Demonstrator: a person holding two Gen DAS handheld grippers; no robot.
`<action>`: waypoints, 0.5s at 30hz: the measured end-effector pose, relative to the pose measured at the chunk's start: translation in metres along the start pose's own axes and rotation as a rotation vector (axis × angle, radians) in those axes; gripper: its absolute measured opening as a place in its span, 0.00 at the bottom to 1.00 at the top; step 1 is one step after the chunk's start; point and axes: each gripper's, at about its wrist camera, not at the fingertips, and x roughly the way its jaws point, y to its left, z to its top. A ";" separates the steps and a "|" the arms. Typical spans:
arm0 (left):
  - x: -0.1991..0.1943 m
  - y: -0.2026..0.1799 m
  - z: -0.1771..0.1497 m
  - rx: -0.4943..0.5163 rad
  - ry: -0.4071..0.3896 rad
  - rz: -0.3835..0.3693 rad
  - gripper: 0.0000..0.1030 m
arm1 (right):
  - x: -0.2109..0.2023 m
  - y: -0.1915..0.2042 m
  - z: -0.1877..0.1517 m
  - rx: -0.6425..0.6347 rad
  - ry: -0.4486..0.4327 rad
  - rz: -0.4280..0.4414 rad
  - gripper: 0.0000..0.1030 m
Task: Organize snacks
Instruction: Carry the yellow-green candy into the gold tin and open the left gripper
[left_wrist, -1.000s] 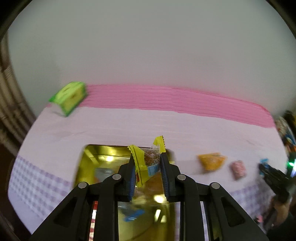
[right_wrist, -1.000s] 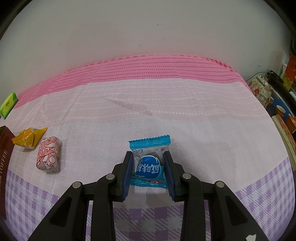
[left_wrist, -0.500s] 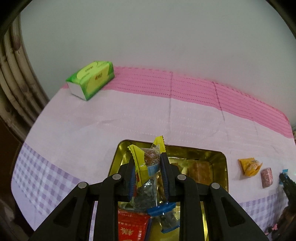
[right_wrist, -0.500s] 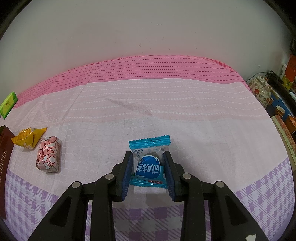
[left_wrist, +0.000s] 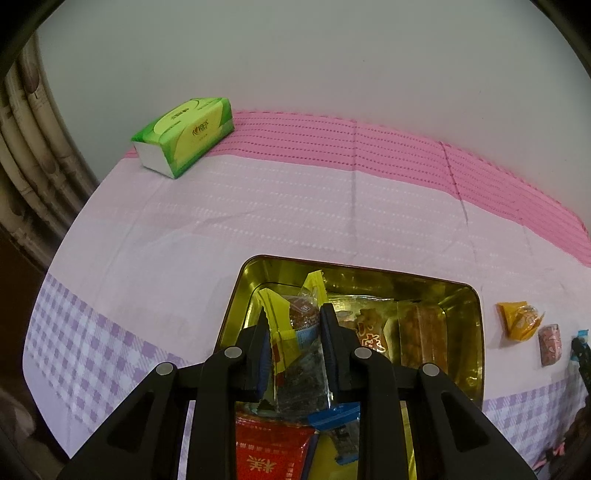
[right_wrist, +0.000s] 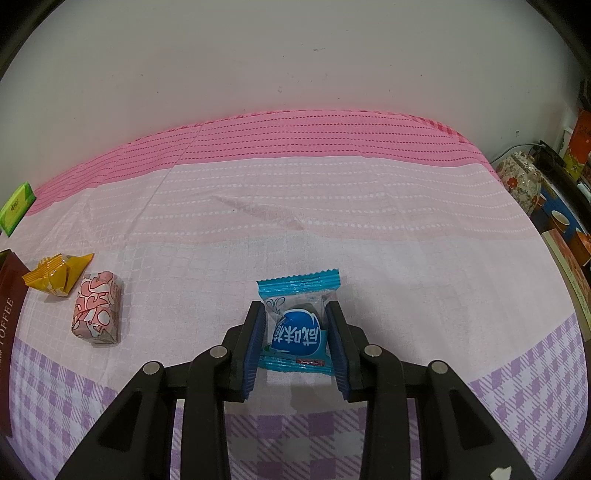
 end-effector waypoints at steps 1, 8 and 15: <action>0.000 0.000 0.000 0.000 0.002 0.003 0.24 | 0.000 0.000 0.000 0.000 0.000 0.000 0.31; -0.002 -0.002 0.000 0.015 0.020 0.012 0.25 | 0.000 0.000 0.000 -0.001 0.000 0.000 0.31; -0.008 -0.005 -0.007 0.049 0.021 0.030 0.35 | 0.000 0.000 0.000 -0.002 0.000 -0.001 0.31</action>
